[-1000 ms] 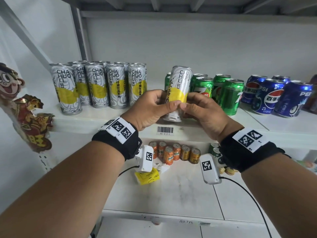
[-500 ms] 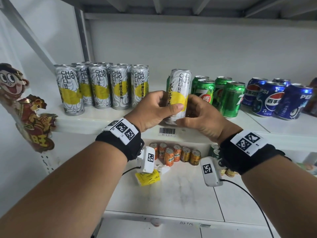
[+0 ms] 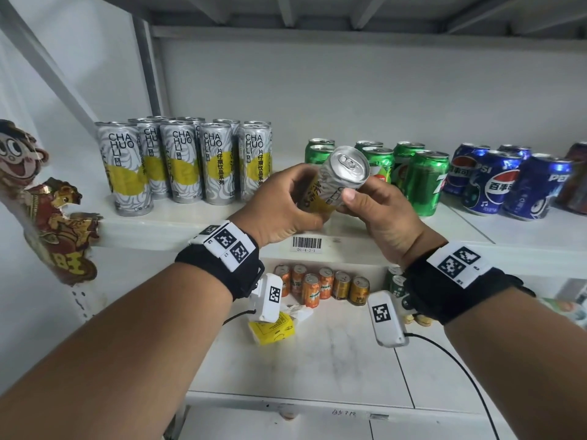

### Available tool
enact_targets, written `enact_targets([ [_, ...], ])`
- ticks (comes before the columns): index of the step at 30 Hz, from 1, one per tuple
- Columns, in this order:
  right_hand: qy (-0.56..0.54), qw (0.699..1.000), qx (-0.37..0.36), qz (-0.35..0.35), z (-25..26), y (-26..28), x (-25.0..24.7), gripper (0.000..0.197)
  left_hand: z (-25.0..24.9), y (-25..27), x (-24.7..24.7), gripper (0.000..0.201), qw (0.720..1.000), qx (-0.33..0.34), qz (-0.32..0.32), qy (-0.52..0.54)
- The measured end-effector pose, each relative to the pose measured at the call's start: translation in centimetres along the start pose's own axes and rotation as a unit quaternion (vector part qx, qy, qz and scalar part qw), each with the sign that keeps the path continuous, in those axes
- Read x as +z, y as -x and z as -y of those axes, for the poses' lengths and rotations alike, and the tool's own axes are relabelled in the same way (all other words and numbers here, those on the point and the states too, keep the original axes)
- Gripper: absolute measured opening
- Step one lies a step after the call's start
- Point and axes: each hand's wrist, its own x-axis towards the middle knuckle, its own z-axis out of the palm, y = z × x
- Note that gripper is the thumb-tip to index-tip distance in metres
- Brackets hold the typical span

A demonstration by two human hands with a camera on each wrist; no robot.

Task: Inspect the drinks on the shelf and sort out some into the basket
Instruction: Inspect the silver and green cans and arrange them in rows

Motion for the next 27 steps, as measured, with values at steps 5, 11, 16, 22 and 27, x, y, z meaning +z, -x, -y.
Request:
enact_targets([
  [5,-0.007,1.000,-0.006,0.009,-0.1,0.0,-0.2,0.081,-0.3,0.1,0.4,0.064,0.999,0.037,-0.005,-0.027],
  [11,0.007,1.000,-0.003,0.003,-0.3,-0.1,-0.5,0.057,-0.1,0.1,0.3,0.065,0.999,0.040,-0.009,-0.029],
  [16,0.018,0.999,0.020,-0.036,0.4,0.0,0.1,0.058,-0.4,0.2,0.3,0.066,0.999,0.020,-0.025,-0.040],
  [22,0.046,0.993,0.004,-0.112,3.4,-0.9,1.0,0.036,-1.1,0.0,1.0,0.071,0.996,-0.012,-0.047,-0.078],
  [27,0.285,0.953,-0.056,-0.082,7.9,-1.5,-0.1,0.040,-4.2,-1.1,2.6,0.060,0.993,-0.017,-0.018,-0.113],
])
